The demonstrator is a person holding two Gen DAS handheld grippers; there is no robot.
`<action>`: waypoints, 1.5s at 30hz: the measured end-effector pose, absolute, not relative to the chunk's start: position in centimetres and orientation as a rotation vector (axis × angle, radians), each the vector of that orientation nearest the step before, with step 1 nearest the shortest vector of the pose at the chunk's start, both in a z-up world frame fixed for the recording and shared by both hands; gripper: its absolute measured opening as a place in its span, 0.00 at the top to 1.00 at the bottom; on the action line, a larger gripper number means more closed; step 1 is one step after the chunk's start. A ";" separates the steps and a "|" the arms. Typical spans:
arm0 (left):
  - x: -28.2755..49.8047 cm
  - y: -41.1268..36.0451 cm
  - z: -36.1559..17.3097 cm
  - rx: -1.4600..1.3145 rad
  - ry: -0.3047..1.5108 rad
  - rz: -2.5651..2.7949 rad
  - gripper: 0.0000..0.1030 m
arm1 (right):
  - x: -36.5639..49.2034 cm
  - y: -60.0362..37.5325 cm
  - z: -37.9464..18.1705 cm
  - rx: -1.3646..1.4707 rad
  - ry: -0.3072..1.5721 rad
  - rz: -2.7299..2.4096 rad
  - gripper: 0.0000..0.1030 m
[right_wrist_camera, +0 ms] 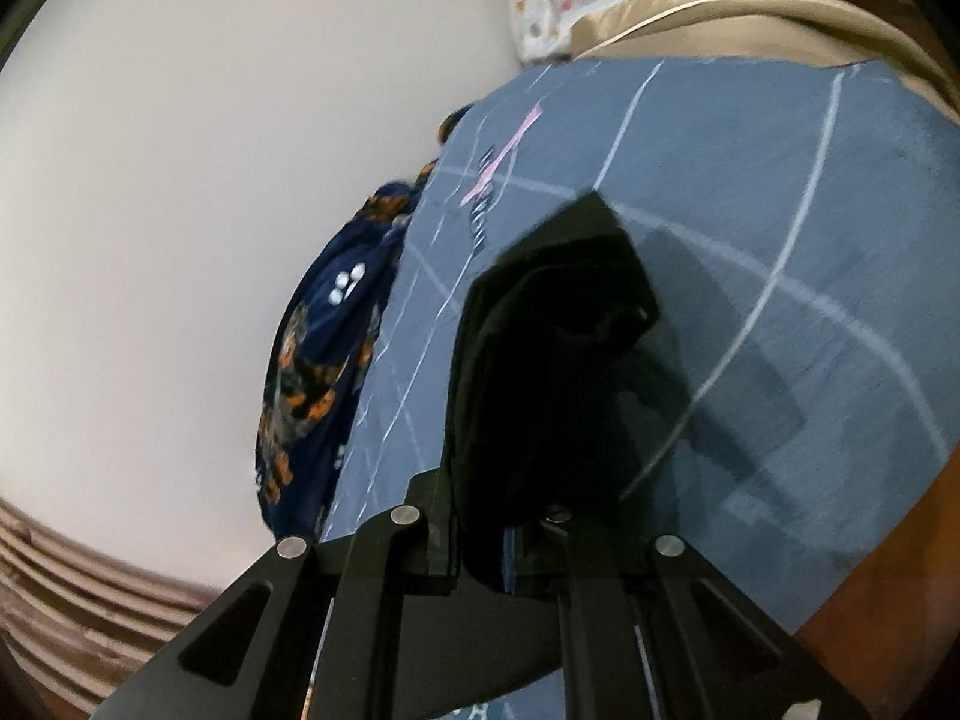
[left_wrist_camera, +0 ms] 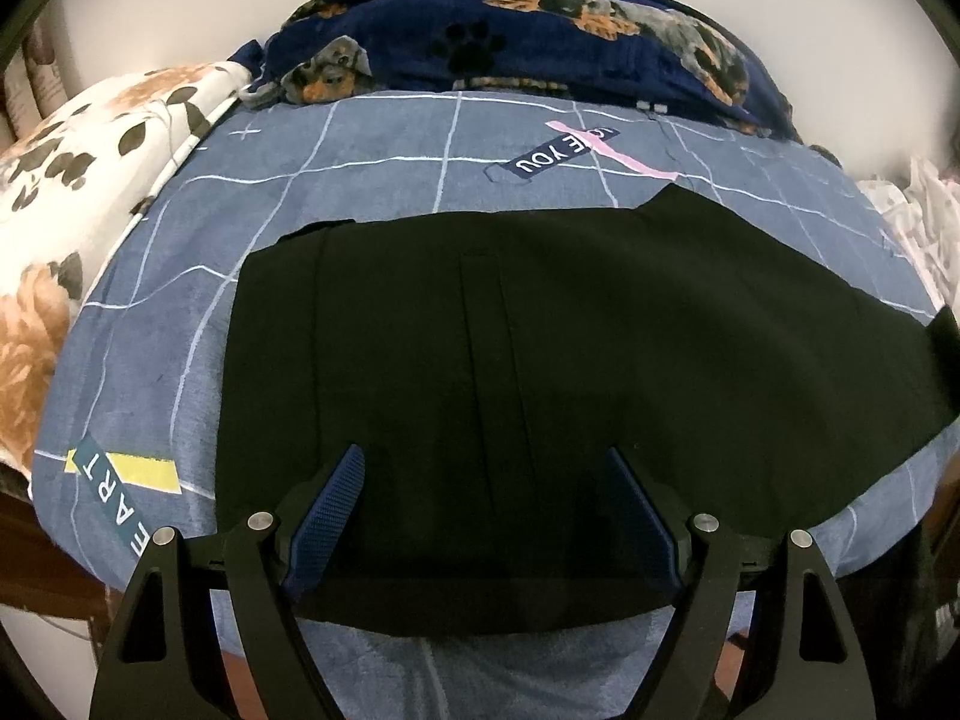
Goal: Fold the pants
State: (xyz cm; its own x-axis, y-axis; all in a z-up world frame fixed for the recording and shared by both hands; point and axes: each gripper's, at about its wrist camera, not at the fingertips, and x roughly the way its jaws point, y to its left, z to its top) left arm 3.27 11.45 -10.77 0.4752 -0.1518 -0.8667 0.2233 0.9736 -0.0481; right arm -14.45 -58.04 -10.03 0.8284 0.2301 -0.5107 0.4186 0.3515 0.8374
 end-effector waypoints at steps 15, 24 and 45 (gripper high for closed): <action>3.4 11.5 -11.0 0.074 1.075 -0.220 0.21 | -11.5 -51.5 -10.6 1.150 0.781 0.011 0.91; 3.5 11.5 -11.2 0.076 1.082 -0.219 0.21 | -10.9 -49.0 -10.8 1.105 0.838 0.041 0.91; 3.2 10.5 -11.5 0.120 1.089 -0.236 0.20 | -6.6 -40.9 -10.1 0.981 0.938 0.193 0.91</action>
State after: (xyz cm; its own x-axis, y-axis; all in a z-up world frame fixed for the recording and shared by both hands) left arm 3.17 10.47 -11.46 0.4414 -0.1313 -0.8876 0.2486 0.9684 -0.0196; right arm -6.56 -40.89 -10.12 0.6091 0.5301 -0.5899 0.2544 0.5739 0.7784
